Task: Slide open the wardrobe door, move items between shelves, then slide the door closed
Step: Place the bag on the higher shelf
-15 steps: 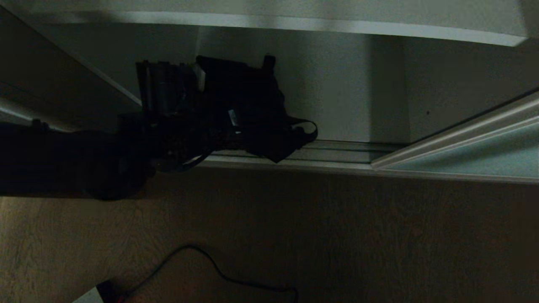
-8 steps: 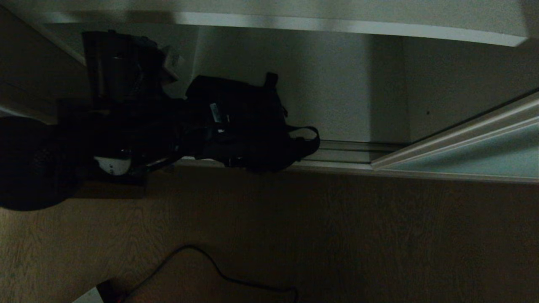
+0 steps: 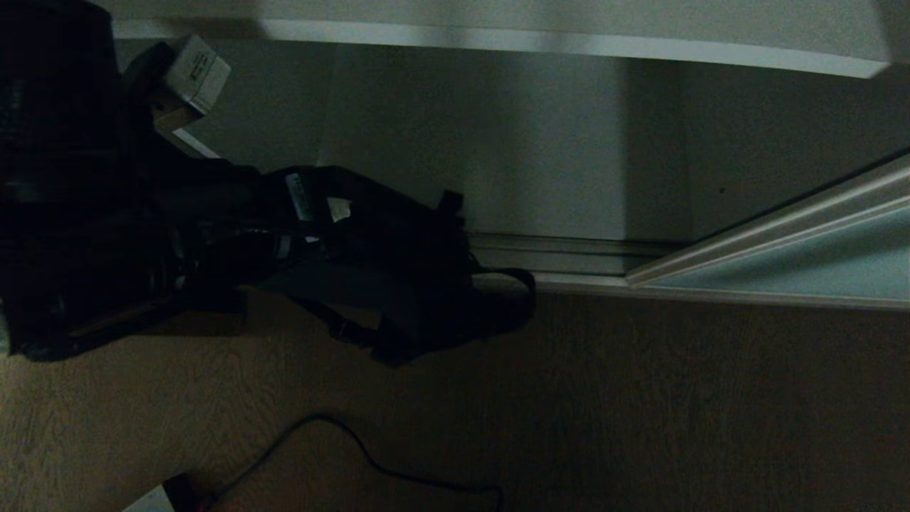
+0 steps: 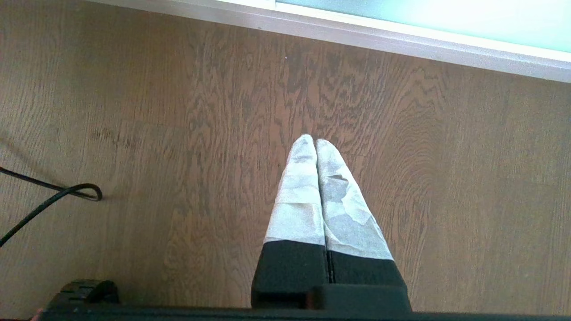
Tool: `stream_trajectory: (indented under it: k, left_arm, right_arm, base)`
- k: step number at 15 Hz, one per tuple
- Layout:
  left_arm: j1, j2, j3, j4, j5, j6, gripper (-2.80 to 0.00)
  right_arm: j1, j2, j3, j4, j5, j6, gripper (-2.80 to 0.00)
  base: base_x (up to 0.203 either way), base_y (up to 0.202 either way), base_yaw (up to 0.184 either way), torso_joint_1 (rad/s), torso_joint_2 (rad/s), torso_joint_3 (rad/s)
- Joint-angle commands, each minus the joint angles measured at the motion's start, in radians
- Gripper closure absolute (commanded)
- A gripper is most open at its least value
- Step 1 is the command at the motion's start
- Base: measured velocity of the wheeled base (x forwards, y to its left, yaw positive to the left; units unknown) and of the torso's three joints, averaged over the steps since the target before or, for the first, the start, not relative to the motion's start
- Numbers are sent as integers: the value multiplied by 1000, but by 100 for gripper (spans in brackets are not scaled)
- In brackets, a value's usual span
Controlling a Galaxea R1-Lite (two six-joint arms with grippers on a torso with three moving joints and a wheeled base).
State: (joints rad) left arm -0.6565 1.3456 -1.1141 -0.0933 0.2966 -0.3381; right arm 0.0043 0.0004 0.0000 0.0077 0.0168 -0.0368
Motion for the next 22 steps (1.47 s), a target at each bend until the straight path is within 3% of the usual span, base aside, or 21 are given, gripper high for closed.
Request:
stream_trajectory:
  k: [1,4,7,11,15,20,21,22]
  left_arm:
    - [-18,-83,29,23,3,0,0]
    - [-22,-175,74,57,2,20,0]
    - [8,-243,76,118,-4,108,0]
    - [34,-225,152,127,-36,88,0]
    - [40,-78,208,119,-32,45,0]
    - [61,292,212,-1,8,18,0]
    - [65,364,193,-18,14,17,-280]
    - [68,424,173,-30,19,20,-280]
  right_arm:
    - [0,-2,0,0,0,0,0]
    - [0,-2,0,0,0,0,0]
    - [0,-2,1,0,0,0,0]
    - [0,-2,0,0,0,0,0]
    - [0,-2,0,0,0,0,0]
    - [0,-2,0,0,0,0,0]
    - [0,-2,0,0,0,0,0]
    - [0,-2,2,0,0,0,0]
  base:
    - [0,0,0,0,0,0]
    - [0,0,0,0,0,0]
    - [0,0,0,0,0,0]
    - [0,0,0,0,0,0]
    - [0,0,0,0,0,0]
    - [0,0,0,0,0,0]
    - [0,0,0,0,0,0]
    - [0,0,0,0,0,0]
